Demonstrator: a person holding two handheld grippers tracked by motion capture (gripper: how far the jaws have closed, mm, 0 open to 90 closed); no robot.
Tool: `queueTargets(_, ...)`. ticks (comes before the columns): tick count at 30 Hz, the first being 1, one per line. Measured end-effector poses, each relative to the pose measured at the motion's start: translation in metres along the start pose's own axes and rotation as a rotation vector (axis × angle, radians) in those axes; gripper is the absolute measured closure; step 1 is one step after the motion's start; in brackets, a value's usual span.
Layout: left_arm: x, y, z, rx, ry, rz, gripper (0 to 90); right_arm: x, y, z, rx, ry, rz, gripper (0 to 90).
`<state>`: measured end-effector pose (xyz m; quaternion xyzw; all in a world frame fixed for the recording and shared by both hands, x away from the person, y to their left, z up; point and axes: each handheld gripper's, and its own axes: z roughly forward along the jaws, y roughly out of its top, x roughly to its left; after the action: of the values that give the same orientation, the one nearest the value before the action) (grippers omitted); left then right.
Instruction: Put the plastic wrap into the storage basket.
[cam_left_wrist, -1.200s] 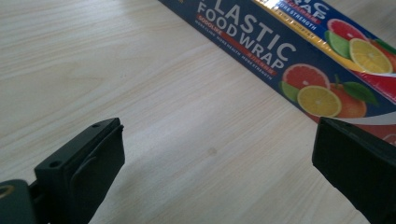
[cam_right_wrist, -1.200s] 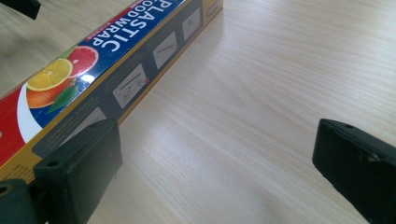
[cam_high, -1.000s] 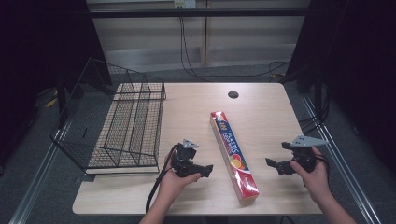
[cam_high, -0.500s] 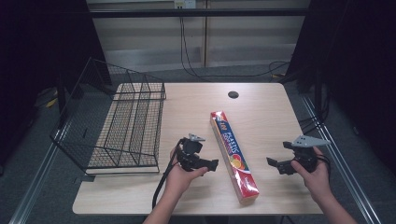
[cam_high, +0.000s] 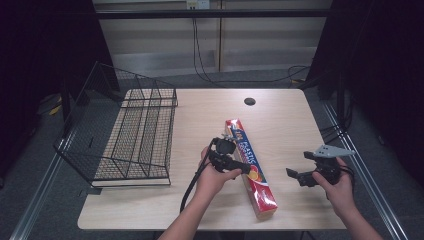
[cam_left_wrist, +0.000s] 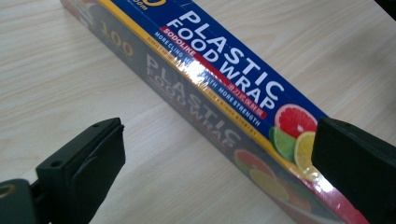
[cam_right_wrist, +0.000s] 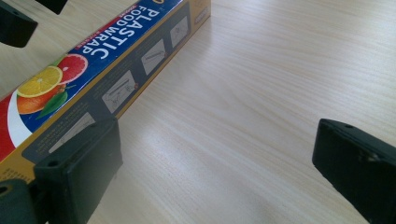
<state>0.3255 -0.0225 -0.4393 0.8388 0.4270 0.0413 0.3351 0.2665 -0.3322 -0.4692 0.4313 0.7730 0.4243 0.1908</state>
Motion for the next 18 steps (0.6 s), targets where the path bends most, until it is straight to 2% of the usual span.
queueTargets(3, -0.005, 0.006, 0.006, 0.007, 0.002, -0.006, 2.5, -0.001, 0.000, 0.000, -0.003, 0.000, -0.008, 1.0)
queueTargets(9, -0.012, 0.014, 0.022, 0.028, 0.032, -0.001, 2.1, -0.001, 0.000, 0.000, -0.002, 0.001, -0.007, 1.0)
queueTargets(12, -0.016, 0.016, 0.029, 0.028, 0.024, -0.017, 1.9, -0.001, 0.000, -0.002, -0.010, -0.003, -0.004, 1.0)
queueTargets(15, -0.021, 0.016, 0.036, 0.050, 0.022, -0.008, 1.8, -0.002, 0.000, -0.002, -0.013, -0.009, 0.001, 1.0)
queueTargets(16, -0.023, 0.015, 0.038, 0.051, 0.033, -0.011, 1.4, -0.002, 0.000, -0.002, -0.011, -0.007, 0.005, 1.0)
queueTargets(18, -0.026, 0.015, 0.041, 0.049, 0.018, -0.021, 1.6, -0.002, 0.000, -0.002, -0.008, -0.009, 0.005, 1.0)
